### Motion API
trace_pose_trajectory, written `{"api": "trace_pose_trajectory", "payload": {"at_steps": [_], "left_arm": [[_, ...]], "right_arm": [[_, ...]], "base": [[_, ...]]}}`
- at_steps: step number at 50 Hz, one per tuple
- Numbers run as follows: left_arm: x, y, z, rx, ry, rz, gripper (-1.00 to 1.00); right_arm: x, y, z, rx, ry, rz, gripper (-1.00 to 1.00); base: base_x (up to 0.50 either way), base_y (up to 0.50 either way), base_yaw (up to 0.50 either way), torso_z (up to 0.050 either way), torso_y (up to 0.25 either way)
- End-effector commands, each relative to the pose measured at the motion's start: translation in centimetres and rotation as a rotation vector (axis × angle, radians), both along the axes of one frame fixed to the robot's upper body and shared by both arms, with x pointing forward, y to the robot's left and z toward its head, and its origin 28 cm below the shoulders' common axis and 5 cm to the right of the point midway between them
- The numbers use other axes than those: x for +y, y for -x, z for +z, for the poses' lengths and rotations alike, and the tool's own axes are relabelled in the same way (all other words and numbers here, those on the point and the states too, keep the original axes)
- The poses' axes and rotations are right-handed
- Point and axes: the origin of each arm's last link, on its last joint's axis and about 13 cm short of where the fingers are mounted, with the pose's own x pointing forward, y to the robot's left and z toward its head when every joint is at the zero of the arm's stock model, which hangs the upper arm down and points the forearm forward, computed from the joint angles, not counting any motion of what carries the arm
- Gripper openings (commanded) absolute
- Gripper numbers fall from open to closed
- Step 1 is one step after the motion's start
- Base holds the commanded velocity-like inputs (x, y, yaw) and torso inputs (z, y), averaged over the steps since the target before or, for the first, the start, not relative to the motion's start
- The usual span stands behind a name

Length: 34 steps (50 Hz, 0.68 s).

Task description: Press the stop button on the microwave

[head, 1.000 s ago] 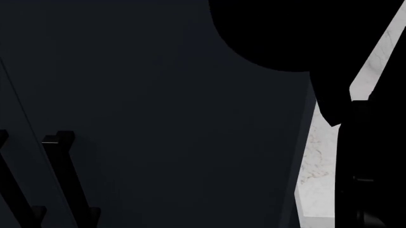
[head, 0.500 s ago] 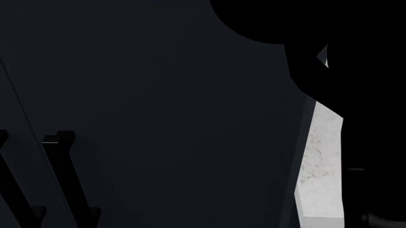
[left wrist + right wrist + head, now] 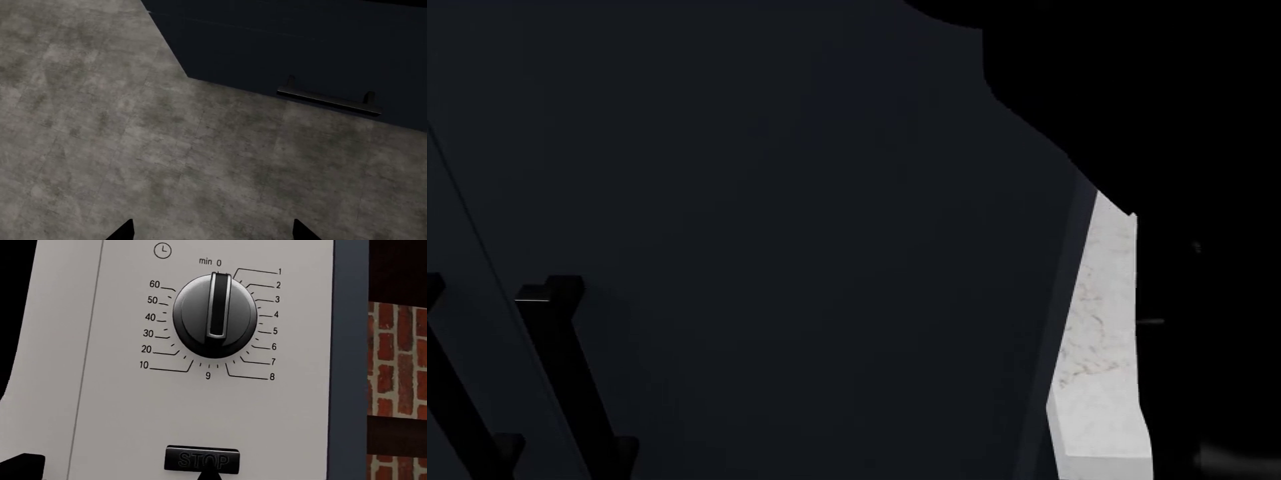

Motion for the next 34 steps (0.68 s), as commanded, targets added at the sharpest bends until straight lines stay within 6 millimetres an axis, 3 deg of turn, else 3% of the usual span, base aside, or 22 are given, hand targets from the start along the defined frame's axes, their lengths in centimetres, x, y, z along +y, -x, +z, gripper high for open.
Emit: {"api": "trace_pose_trajectory", "payload": {"at_steps": [1, 13, 34], "left_arm": [[0.0, 0.0, 0.0, 0.0, 0.0, 0.0, 1.0], [0.0, 0.0, 0.0, 0.0, 0.0, 0.0, 1.0], [0.0, 0.0, 0.0, 0.0, 0.0, 0.0, 1.0]], "right_arm": [[-0.3, -1.5, -0.2, 0.022, 0.002, -0.018, -1.0], [-0.2, -2.8, -0.5, 0.051, 0.006, -0.013, -1.0], [-0.6, -3.4, -1.0, 0.064, 0.0, -0.026, -1.0]], "base": [[0.0, 0.0, 0.0, 0.0, 0.0], [0.01, 0.0, 0.0, 0.0, 0.0], [0.01, 0.0, 0.01, 0.003, 0.0]]}}
